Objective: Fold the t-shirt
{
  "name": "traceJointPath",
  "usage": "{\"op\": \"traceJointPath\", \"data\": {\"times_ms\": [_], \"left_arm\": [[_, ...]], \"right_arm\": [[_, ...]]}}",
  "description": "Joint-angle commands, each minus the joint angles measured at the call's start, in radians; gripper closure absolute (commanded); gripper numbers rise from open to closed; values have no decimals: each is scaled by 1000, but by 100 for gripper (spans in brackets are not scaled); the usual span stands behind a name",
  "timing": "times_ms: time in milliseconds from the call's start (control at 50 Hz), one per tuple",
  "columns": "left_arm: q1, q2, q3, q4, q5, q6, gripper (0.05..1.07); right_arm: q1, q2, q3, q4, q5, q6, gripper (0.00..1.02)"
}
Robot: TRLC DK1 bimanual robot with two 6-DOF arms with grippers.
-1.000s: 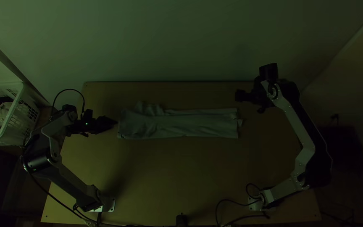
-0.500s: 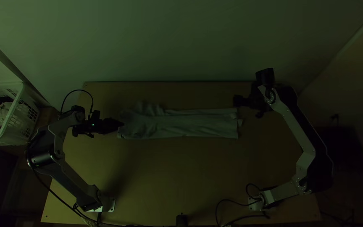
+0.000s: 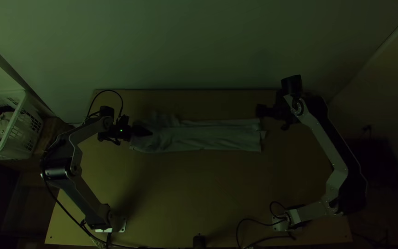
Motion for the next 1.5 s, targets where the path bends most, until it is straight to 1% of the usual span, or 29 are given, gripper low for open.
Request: {"op": "traceJointPath", "data": {"times_ms": [0,140,220,240,300,400,440,540,620,720,980,1200,1280,1360,1480], "left_arm": [[-56,59,-40,24,-77,-70,10],[-94,61,-35,58,-136,-130,10],[-102,55,-28,58,-189,-171,12],[-104,52,-28,58,-203,-179,14],[-104,35,-31,58,-238,-196,28],[-96,1,-46,60,-300,-225,55],[-88,-22,-58,61,-304,-228,68],[-54,-67,-78,63,-332,-236,105],[-7,-103,-80,55,-343,-244,104],[67,-151,-78,40,-346,-228,104],[283,-163,-14,-97,-363,-69,104],[441,-159,81,-184,-386,23,104],[452,-168,123,-261,-421,49,104],[443,-200,150,-325,-429,57,104],[366,-281,170,-375,-459,46,104]], "right_arm": [[7,-49,-33,-8,10,7,4],[5,-77,-56,-8,10,4,4],[5,-89,-70,-8,10,4,4],[5,-90,-73,-8,10,4,4],[7,-97,-84,-1,13,2,4],[11,-104,-101,19,22,2,4],[16,-110,-107,31,33,2,4],[21,-120,-110,58,53,-1,4],[21,-124,-118,74,62,-7,4],[10,-144,-144,107,63,-25,4],[-33,-192,-211,153,62,-64,4],[-87,-218,-256,180,62,-91,4],[-101,-228,-263,186,62,-97,4],[-105,-241,-274,186,62,-97,4],[-116,-261,-303,196,62,-99,4]]}}
